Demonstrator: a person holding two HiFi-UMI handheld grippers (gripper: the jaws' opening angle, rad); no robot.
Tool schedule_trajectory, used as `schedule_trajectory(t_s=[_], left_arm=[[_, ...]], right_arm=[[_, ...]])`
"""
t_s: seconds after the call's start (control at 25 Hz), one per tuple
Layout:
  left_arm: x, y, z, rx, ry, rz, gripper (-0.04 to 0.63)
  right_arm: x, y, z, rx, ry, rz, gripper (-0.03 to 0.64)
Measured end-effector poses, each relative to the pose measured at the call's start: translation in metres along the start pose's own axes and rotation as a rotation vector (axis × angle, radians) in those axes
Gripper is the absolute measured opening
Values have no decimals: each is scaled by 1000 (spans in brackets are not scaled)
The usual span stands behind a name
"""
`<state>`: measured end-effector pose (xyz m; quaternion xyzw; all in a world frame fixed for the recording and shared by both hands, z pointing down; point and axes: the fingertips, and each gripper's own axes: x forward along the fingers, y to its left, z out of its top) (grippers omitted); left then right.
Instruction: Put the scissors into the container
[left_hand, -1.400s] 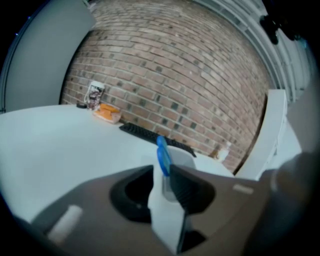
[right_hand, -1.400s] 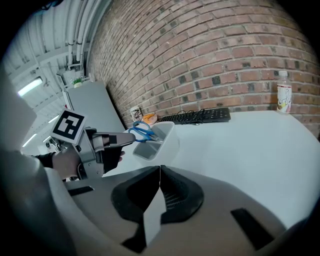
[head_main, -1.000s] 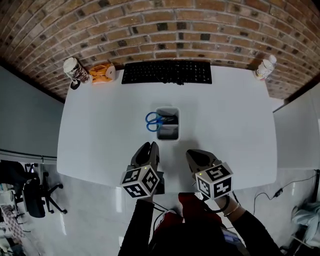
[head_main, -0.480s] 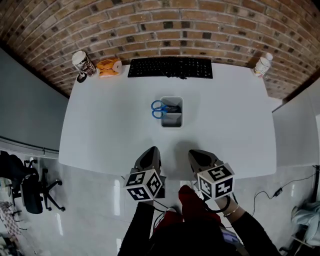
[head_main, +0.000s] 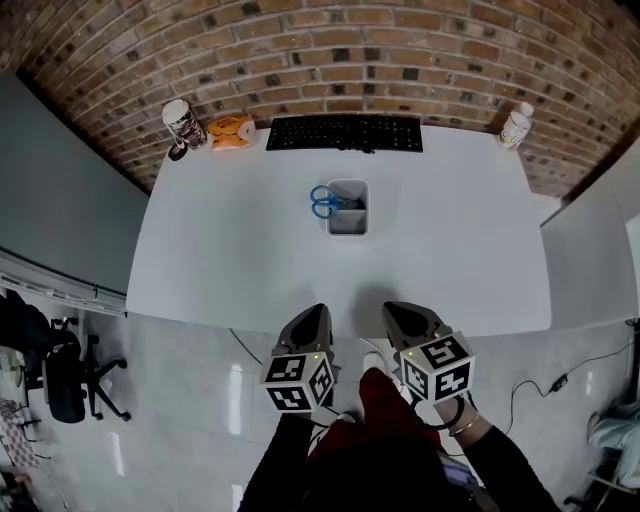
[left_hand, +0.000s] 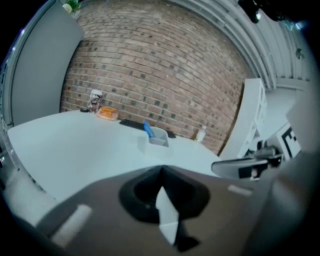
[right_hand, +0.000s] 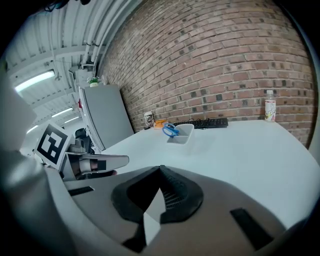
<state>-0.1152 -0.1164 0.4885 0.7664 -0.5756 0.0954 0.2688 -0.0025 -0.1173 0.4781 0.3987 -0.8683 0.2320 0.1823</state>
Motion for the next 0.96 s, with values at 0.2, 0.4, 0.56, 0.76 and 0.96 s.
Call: schedule_trajectory(t_s=[0.2,0.4,0.56,0.76,0.96], left_arm=[[-27,-6,-10,0,-13,2,3],[-49,-15,-16,-1,-32,1,3],[-64,-19,-18,6,-46,1,3],[-81,-22,-17,15,-69,-2,3],[-101,-26,-18,15,-85,2,3]], right_arm=[[-24,12,-8,-15,-19,-12,8],[-47,16,-18,-41,-26,-37,8],[-64,17,-23,-59,-42,-48,8],[-79,21,-28,-67,-57,-59,8],[-96,27,-33,-73,-70,-64,8]])
